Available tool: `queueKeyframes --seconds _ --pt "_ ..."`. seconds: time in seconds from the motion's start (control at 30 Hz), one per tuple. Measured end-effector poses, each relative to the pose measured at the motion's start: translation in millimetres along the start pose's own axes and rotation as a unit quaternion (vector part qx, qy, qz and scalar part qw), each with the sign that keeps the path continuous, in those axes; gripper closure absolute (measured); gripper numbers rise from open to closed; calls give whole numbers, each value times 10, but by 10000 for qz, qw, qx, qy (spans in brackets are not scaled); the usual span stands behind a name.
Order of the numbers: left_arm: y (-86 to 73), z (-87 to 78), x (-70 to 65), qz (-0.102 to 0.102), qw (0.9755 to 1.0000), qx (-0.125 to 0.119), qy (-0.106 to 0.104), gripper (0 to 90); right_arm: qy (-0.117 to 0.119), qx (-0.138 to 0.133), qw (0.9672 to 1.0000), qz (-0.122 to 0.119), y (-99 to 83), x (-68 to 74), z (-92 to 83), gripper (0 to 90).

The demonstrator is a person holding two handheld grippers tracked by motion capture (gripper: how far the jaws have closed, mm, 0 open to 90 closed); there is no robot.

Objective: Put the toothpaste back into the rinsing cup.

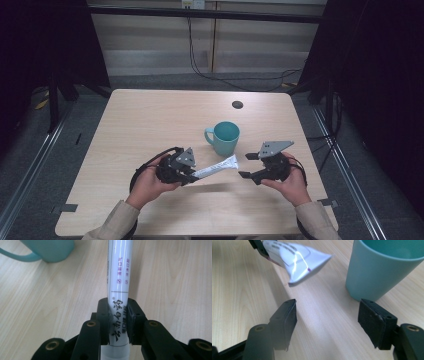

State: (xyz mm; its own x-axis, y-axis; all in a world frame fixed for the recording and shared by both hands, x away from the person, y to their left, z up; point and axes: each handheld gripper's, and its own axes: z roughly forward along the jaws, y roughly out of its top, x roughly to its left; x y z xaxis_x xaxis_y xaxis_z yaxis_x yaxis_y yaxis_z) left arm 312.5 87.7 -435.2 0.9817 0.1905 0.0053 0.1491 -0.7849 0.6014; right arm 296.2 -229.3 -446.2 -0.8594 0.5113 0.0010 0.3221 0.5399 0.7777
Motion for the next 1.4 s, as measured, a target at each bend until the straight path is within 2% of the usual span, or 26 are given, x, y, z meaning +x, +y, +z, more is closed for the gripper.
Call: queueKeyframes --seconds 0.07,0.17,0.2,0.23,0.27,0.3,0.33,0.37,0.4,0.43,0.5,0.57,0.63,0.67,0.77,0.8,0.83,0.9,0.93,0.97,1.0,1.07,1.1,1.17,1.23,1.4 --pt "22 -14 -7 35 10000 -37 -9 756 171 -20 9998 64 -13 21 55 373" --pt "41 -34 -9 -3 9999 -135 -10 757 416 -76 9989 207 -31 78 212 397" --pt "36 -39 -3 -60 9997 -239 -46 757 496 -192 9983 243 -34 92 238 426" --pt "36 -39 -3 -60 9997 -239 -46 757 496 -192 9983 243 -34 92 238 426" --pt "25 -30 1 -140 9994 -316 -77 757 718 -428 9961 279 -24 121 279 448" --pt "25 -30 1 -140 9994 -316 -77 757 718 -428 9961 279 -24 121 279 448" --pt "20 -26 5 -179 9992 -333 -85 757 877 -716 9928 381 3 148 304 458" --pt "17 -18 10 -211 9990 -389 -109 757 877 -716 9928 381 3 148 304 458" --pt "17 -2 13 -245 9983 -491 -183 757 932 -889 9905 473 40 171 328 467" --pt "17 -2 13 -245 9983 -491 -183 757 932 -889 9905 473 40 171 328 467" --pt "22 22 -3 -295 9973 -592 -328 756 1019 -1032 9883 464 80 201 353 498" --pt "30 39 -12 -274 9969 -626 -379 756 1115 -1379 9821 638 120 185 330 508" --pt "36 40 4 -408 9946 -818 -494 754 1217 -1613 9756 860 135 157 311 522" --pt "36 40 4 -408 9946 -818 -494 753 1217 -1613 9756 860 135 157 311 522" --pt "60 40 -9 -388 9939 -880 -548 750 1438 -1997 9633 1069 168 136 268 580" --pt "72 48 -18 -350 9943 -869 -507 748 1499 -2065 9606 1100 188 133 255 597" --pt "84 59 -30 -340 9945 -857 -495 745 1516 -2086 9594 1143 214 135 245 617" --pt "104 89 -52 -333 9950 -794 -512 727 1543 -2109 9592 1078 275 158 236 644" --pt "107 104 -61 -366 9945 -825 -535 727 1510 -2092 9607 1022 312 176 232 660" --pt "89 117 -55 -478 9930 -947 -515 697 1434 -2028 9638 970 374 191 218 679" --pt "89 117 -55 -478 9930 -947 -515 668 1434 -2028 9638 970 374 191 218 679" --pt "45 114 -13 -770 9924 -899 -334 488 1288 -2090 9639 1030 414 139 149 691" --pt "21 107 3 -821 9923 -871 -302 427 1242 -2136 9632 1053 424 113 110 694" --pt "-33 103 26 -901 9922 -811 -286 389 1101 -2118 9657 1018 456 75 21 697" --pt "-79 109 44 -936 9930 -685 -203 327 930 -2022 9707 909 494 48 -56 697" --pt "-192 146 60 -1112 9919 -609 -87 244 743 -1985 9735 864 571 -17 -197 698"
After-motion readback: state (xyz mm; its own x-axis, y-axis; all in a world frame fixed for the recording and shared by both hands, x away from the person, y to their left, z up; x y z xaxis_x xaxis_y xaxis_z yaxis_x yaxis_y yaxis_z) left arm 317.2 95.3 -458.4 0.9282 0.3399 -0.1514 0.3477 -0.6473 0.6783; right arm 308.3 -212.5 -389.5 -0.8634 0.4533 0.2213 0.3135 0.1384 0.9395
